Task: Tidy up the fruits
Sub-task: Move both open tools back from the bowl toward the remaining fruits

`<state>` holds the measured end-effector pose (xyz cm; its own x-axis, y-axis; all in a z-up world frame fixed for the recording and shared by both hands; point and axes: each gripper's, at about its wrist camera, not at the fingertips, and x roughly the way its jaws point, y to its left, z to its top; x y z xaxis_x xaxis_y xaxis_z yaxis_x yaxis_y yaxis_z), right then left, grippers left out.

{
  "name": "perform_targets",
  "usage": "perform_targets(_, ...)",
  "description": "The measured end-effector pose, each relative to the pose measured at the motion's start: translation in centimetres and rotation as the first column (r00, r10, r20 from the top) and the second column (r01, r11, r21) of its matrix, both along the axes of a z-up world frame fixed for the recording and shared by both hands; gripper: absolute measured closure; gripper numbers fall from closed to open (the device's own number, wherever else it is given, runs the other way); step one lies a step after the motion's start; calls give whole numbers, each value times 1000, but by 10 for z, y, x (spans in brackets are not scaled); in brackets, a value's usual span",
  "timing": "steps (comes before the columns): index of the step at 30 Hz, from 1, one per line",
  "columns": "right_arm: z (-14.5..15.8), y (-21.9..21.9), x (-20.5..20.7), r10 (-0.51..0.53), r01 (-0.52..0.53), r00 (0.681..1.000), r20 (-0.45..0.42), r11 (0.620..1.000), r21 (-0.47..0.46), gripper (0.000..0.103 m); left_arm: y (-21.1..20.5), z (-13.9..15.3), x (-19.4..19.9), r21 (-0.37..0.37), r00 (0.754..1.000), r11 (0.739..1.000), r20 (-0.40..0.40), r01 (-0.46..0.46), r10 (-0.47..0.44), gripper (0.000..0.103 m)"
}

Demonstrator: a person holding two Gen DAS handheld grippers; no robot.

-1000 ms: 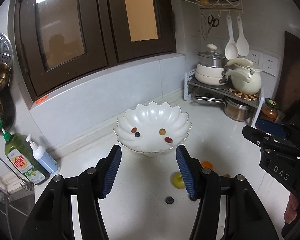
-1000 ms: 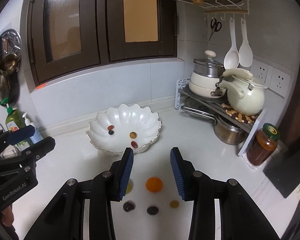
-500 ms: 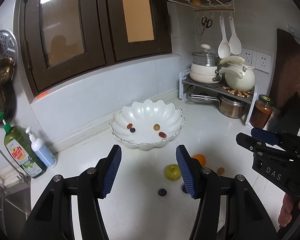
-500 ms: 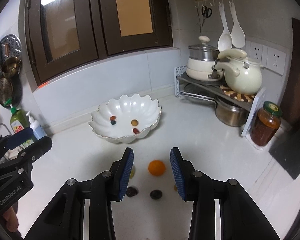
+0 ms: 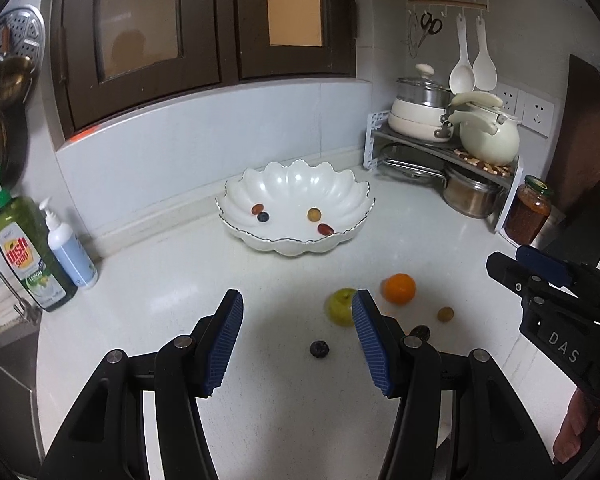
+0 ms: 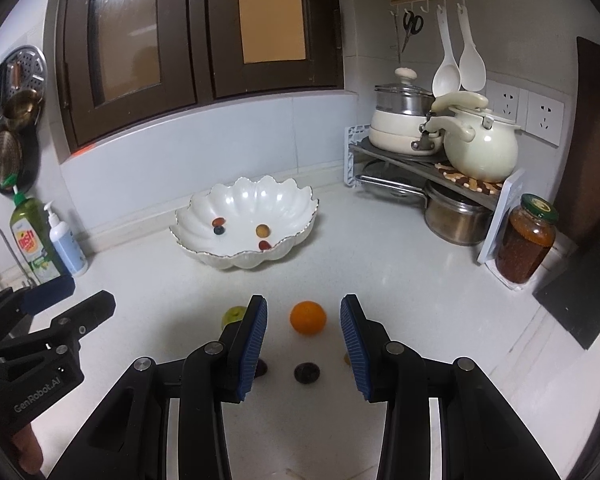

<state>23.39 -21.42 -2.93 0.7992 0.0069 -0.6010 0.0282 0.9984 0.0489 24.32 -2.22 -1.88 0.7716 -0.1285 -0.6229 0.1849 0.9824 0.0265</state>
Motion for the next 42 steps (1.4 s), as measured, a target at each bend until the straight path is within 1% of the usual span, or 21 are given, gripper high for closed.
perform_targets(11,-23,7,4,2,-1,999,-32,1000,29,63,-2,-27,0,30,1000,1000,29,8,-9,47)
perform_targets(15,-34,9,5,-4,5,999,-45,1000,23,63,0,-36,4,17,1000,1000,19,19,-19,47)
perform_targets(21,-51,11,10,-13,14,997,-71,1000,6,63,-6,-51,8,49,998,998,37,48,-50,47)
perform_targets(31,-78,10,19,-17,18,992,-127,1000,4,63,-15,-84,23,104,994,989,-18,107,-106,48)
perform_targets(36,-94,9,25,-23,25,987,-157,1000,10,63,-16,-101,32,95,989,986,-68,136,-130,50)
perform_targets(42,-108,9,34,-32,34,982,-184,999,8,63,-18,-119,44,89,983,985,-117,149,-138,52)
